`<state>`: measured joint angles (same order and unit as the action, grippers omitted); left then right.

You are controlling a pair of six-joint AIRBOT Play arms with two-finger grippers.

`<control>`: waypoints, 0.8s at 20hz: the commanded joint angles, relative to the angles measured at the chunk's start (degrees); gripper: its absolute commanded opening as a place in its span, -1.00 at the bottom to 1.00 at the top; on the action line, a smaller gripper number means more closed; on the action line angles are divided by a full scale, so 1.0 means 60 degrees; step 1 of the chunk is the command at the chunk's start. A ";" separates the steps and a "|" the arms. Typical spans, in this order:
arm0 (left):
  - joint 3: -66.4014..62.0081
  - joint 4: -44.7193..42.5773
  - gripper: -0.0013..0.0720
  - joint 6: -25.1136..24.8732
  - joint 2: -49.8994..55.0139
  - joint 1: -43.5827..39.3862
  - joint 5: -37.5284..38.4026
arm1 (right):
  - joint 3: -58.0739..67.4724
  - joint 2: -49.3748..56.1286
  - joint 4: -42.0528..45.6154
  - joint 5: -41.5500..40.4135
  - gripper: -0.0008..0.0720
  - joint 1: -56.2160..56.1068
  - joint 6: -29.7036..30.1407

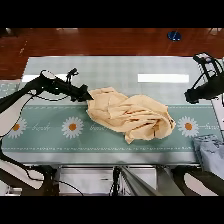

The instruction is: Fold the shirts.

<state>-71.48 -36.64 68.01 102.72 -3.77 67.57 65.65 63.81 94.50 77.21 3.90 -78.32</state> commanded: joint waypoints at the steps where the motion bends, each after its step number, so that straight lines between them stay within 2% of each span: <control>1: -0.0175 0.0036 -0.88 0.0051 0.0098 0.0044 0.0754 | -0.0331 0.0004 -0.2659 -0.0069 0.39 0.1770 0.0863; 2: -0.0175 0.0036 -0.88 -0.0011 0.0098 0.0095 0.0940 | -0.0721 0.0004 -0.3938 -0.0044 0.60 0.2707 0.1257; 4: -0.0175 0.0036 -0.88 -0.0091 0.0098 0.0138 0.1078 | -0.1749 0.0004 -0.5278 -0.0036 0.63 0.4211 0.1810; 6: -0.0175 0.0036 -0.88 -0.0149 0.0095 0.0149 0.1107 | -0.2834 0.0004 -0.5566 -0.0208 0.63 0.4983 0.2146; 10: -0.0175 0.0040 -0.88 -0.0153 0.0084 0.0157 0.1209 | -0.4696 0.0033 -0.6171 -0.0656 0.63 0.5147 0.3177; 13: -0.0175 0.0040 -0.88 -0.0259 0.0080 0.0215 0.1377 | -0.5308 0.0492 -0.6368 -0.0732 0.63 0.5144 0.3483; 16: -0.0193 0.0040 -0.88 -0.0339 0.0080 0.0310 0.1570 | -0.5329 0.1297 -0.7413 -0.0743 0.63 0.5144 0.3865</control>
<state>-72.55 -36.40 66.54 103.22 -2.37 75.75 35.46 68.18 55.81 73.12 34.39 -58.13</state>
